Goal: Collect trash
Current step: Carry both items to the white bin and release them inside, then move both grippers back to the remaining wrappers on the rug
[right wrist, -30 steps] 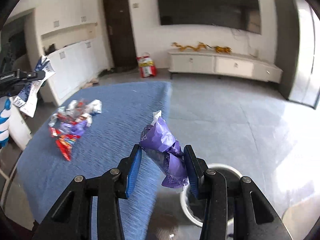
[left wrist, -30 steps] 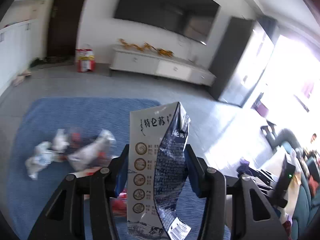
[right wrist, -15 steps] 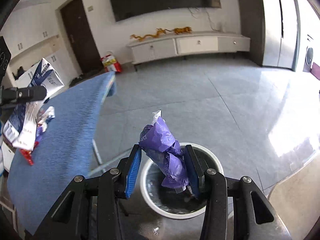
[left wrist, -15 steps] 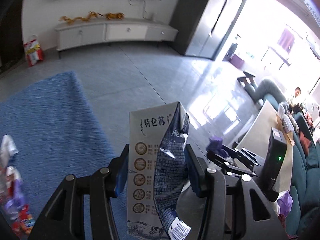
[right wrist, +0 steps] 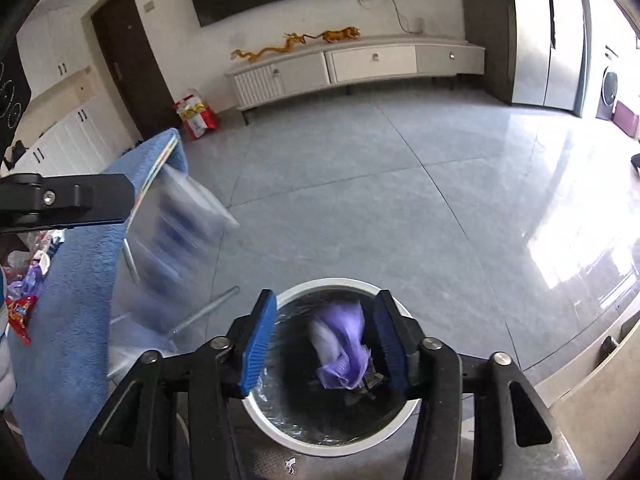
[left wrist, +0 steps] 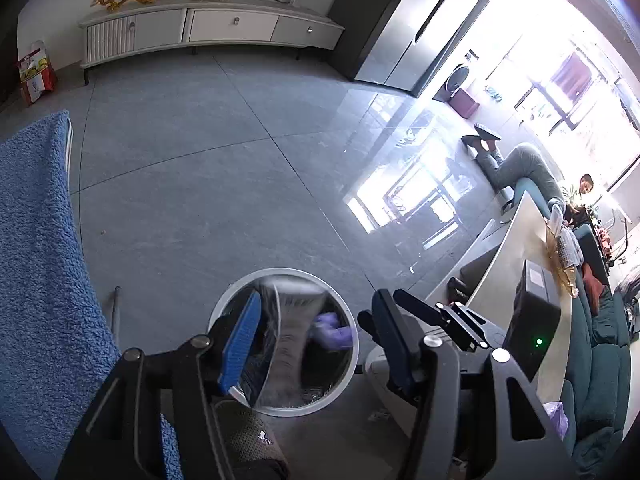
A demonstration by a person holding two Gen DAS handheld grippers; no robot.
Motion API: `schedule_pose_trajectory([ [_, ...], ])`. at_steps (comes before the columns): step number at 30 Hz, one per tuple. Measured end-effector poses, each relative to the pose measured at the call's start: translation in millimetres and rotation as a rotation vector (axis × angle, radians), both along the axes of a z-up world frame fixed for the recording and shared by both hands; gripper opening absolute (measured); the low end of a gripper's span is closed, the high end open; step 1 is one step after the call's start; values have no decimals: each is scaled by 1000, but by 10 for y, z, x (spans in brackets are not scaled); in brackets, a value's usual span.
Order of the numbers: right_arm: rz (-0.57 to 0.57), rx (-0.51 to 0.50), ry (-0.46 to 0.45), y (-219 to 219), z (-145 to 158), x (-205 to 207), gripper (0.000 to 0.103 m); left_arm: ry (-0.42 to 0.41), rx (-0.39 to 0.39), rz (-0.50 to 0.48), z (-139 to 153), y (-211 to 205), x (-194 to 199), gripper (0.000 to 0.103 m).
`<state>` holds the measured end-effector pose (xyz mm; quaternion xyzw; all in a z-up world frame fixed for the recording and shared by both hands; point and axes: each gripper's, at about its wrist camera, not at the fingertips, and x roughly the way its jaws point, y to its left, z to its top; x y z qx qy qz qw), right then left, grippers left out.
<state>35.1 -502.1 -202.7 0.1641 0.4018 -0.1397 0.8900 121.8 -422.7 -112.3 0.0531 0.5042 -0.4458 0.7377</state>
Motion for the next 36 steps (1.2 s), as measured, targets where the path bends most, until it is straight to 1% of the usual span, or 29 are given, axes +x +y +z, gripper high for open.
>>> schedule_pose_trajectory([
  [5, -12, 0, 4, 3, 6, -14, 52, -20, 2, -2, 23, 106, -14, 56],
  [8, -15, -11, -2, 47, 75, -49, 52, -33, -8, 15, 91, 238, -15, 56],
  [13, -9, -45, -34, 126, 279, -131, 53, -96, -8, 52, 250, 440, -72, 56],
  [16, -8, -59, -57, 201, 426, -193, 54, -139, -12, 80, 368, 640, -118, 57],
  [18, 0, -71, -77, 279, 552, -231, 54, -158, -16, 94, 429, 774, -159, 62],
  [23, 28, -111, -135, 510, 898, -311, 56, -220, -34, 148, 612, 1301, -263, 65],
  [28, 65, -147, -204, 812, 1269, -384, 58, -280, -65, 229, 800, 1895, -297, 67],
  [33, 116, -173, -259, 1137, 1579, -417, 60, -322, -89, 332, 922, 2613, -309, 67],
  [36, 148, -176, -282, 1314, 1714, -403, 60, -337, -101, 403, 960, 3038, -314, 67],
])
